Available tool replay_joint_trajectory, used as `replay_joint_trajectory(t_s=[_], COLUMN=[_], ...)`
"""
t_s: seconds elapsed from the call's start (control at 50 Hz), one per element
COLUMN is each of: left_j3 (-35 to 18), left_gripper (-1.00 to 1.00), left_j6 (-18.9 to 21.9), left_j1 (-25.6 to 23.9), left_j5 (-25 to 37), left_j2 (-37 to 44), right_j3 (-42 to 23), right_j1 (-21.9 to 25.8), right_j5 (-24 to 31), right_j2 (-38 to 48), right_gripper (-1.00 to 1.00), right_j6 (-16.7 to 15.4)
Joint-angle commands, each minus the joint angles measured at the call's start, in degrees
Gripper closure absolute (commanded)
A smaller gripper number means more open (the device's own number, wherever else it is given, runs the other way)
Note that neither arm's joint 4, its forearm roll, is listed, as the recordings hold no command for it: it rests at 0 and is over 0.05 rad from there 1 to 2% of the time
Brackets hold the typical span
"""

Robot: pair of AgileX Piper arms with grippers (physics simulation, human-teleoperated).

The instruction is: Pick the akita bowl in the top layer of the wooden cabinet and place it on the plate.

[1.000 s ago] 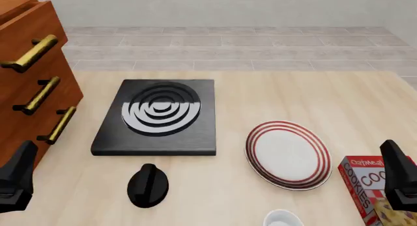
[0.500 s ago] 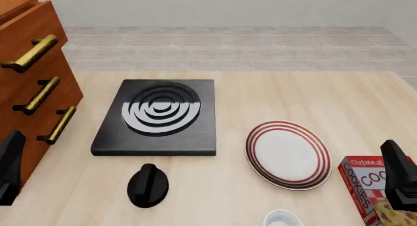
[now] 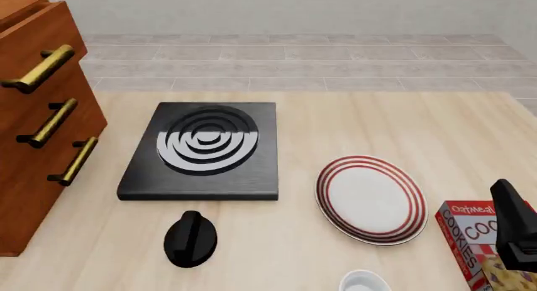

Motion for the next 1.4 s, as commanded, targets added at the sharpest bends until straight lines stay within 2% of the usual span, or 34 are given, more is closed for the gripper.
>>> replay_joint_trajectory(t_s=[0.02, 0.26, 0.46, 0.48, 0.5, 0.7, 0.86, 0.9, 1.1, 1.14, 1.3, 1.4], left_j3=[-6.5, -10.0, -18.0, -19.0, -19.9, -24.5, -26.9, -27.5, -31.5, -32.1, -36.2, -38.3], left_gripper=[-1.00, -1.00, -1.00, -1.00, -1.00, -1.00, -1.00, -1.00, -1.00, -1.00, -1.00, -1.00], left_j6=[1.2, 1.1, 1.7, 3.7, 3.4, 5.4, 6.0, 5.0, 9.4, 8.7, 12.4, 12.7], left_j1=[-0.8, -0.8, -1.6, -2.0, -2.3, -2.6, -2.9, -2.8, -2.1, -2.6, -2.0, -2.1], left_j5=[4.3, 6.4, 9.4, 9.8, 10.1, 12.4, 13.7, 14.0, 16.4, 16.7, 19.0, 20.8], left_j2=[0.0, 2.4, 7.3, 8.1, 8.6, 13.9, 17.9, 18.9, 24.5, 25.8, 29.4, 32.0], right_j3=[-0.1, 0.0, 0.0, 0.0, 0.0, -0.1, -0.1, -0.1, -0.1, -0.1, 0.0, -0.1], right_j1=[0.0, 0.1, 0.1, 0.1, 0.1, 0.0, 0.1, 0.3, 0.3, 0.4, 0.3, -0.1], right_j5=[0.0, 0.1, -0.2, -0.1, -0.1, 0.0, 0.2, 0.2, 0.2, 0.2, -0.1, 0.1], right_j2=[0.1, 0.0, 0.3, 0.2, 0.2, 0.1, 0.0, 0.0, 0.0, 0.0, 0.4, 0.2], right_gripper=[-1.00, -1.00, -1.00, -1.00, -1.00, -1.00, -1.00, -1.00, -1.00, -1.00, -1.00, -1.00], right_j6=[0.0, -0.2, -0.3, -0.2, -0.2, -0.2, -0.2, -0.3, -0.3, -0.2, -0.2, 0.1])
